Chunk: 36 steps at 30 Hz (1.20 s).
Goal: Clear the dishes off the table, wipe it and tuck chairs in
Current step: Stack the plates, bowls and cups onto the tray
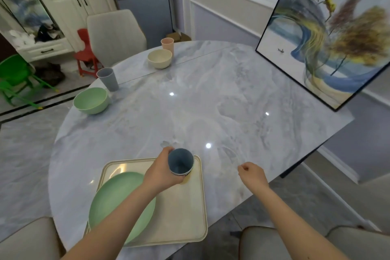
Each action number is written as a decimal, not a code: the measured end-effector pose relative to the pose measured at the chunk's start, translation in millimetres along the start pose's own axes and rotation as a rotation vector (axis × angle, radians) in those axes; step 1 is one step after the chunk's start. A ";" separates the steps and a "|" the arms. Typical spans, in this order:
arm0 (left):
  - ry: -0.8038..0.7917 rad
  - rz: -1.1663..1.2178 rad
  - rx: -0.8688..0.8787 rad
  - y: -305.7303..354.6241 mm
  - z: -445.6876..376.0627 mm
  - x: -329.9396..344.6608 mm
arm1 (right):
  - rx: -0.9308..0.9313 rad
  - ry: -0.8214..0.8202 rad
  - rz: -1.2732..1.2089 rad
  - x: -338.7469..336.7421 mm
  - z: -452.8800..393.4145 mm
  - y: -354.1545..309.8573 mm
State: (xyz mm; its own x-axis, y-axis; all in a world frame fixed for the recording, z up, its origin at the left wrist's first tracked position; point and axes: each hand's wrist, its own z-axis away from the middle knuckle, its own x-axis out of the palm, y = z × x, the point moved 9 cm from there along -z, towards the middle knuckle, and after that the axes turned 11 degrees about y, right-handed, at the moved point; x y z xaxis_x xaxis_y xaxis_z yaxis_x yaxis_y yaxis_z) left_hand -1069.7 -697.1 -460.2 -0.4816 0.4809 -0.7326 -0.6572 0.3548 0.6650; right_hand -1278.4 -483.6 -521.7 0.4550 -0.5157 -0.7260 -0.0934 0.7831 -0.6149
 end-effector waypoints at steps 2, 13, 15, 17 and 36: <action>-0.029 -0.075 -0.012 -5.0 -0.1 5.1 | -0.011 -0.017 0.003 3.1 -0.2 0.3; -0.061 -0.139 0.019 -3.8 -2.4 10.3 | -0.034 -0.067 -0.040 11.4 -3.0 -12.6; -0.083 -0.144 -0.001 -8.7 -2.2 10.5 | -0.048 -0.093 -0.044 17.2 0.6 -19.0; -0.074 -0.091 -0.050 -16.6 -1.0 4.5 | -0.061 -0.125 -0.042 25.9 5.2 -25.5; 0.377 0.333 -0.810 -270.0 60.2 -122.9 | 0.212 -0.154 -0.008 118.6 71.4 -35.4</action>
State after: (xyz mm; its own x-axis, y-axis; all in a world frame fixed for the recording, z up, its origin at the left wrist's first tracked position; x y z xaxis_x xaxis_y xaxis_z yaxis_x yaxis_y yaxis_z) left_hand -798.2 -803.8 -541.0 -0.7786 0.1168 -0.6165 -0.5864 -0.4853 0.6486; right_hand -1157.9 -547.6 -564.0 0.5856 -0.4757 -0.6563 0.0905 0.8430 -0.5303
